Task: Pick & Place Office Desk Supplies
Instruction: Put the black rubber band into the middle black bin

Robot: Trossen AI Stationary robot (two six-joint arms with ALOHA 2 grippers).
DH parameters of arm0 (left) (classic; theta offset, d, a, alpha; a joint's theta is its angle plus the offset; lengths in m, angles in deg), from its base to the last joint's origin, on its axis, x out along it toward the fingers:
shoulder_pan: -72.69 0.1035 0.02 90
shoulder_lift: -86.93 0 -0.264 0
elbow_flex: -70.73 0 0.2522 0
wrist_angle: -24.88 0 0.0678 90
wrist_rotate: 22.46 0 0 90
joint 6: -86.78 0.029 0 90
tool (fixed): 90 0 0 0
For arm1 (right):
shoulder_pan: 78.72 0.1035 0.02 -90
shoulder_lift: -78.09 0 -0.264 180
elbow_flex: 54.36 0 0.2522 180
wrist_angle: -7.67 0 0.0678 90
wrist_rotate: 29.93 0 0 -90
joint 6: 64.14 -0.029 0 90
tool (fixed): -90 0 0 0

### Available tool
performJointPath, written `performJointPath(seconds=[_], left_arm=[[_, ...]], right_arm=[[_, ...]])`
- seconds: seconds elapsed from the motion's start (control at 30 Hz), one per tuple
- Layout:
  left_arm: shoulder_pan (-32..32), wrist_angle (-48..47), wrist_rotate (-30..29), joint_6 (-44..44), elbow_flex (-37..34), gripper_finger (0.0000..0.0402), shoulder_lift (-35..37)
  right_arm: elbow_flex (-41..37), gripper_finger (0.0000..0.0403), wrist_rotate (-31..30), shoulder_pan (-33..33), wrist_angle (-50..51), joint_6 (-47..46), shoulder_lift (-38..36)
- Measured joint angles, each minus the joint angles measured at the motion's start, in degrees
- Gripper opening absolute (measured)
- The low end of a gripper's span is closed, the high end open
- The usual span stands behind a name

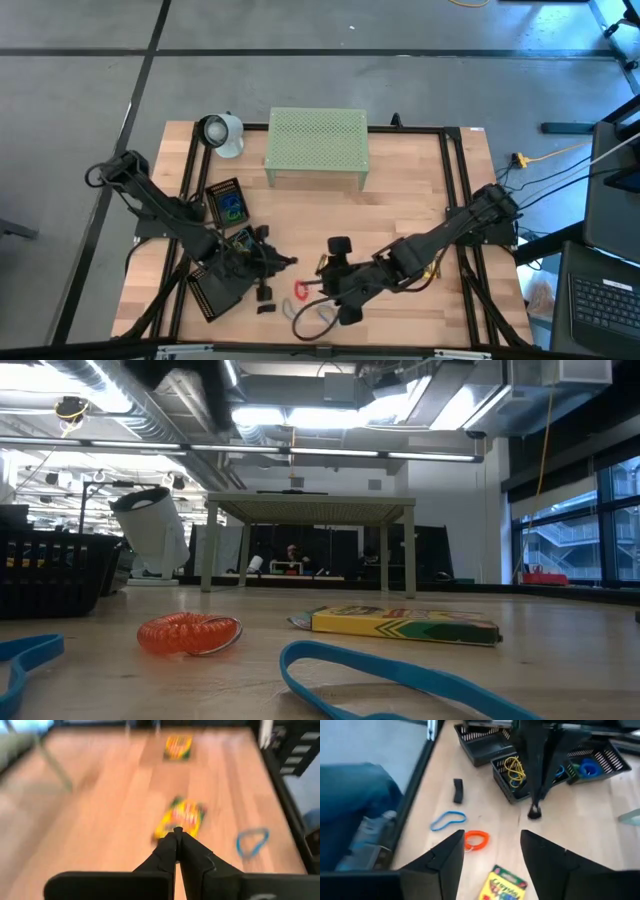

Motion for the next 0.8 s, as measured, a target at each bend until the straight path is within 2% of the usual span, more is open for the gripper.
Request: performJointPath(seconds=[0.1, 0.23, 0.37, 0.43, 0.8], left_arm=[[0.0, -11.55, 3.61, -10.84, 0.0, 0.0006, 2.16], [0.0, -26.87, 11.9, -22.53, 0.0, 0.0006, 3.94], [0.0, -38.13, 18.56, -28.19, -0.07, 0.0011, 3.85], [0.0, -39.53, 20.38, -28.18, -0.88, 0.0016, 3.48], [0.54, -38.3, 21.75, -28.31, -3.32, 0.0062, 3.46]], right_arm=[[0.0, 0.0204, 2.02, -0.04, 0.88, -3.74, -1.99], [0.0, 0.0205, 4.29, -0.06, 0.93, -6.3, -3.19], [0.0, 0.0203, 4.48, -0.04, 1.0, -6.33, -3.27], [0.0, 0.0201, 4.45, -0.04, 0.97, -6.33, -3.25], [0.0, 0.0198, 4.43, -0.06, 0.97, -6.13, -3.14]])
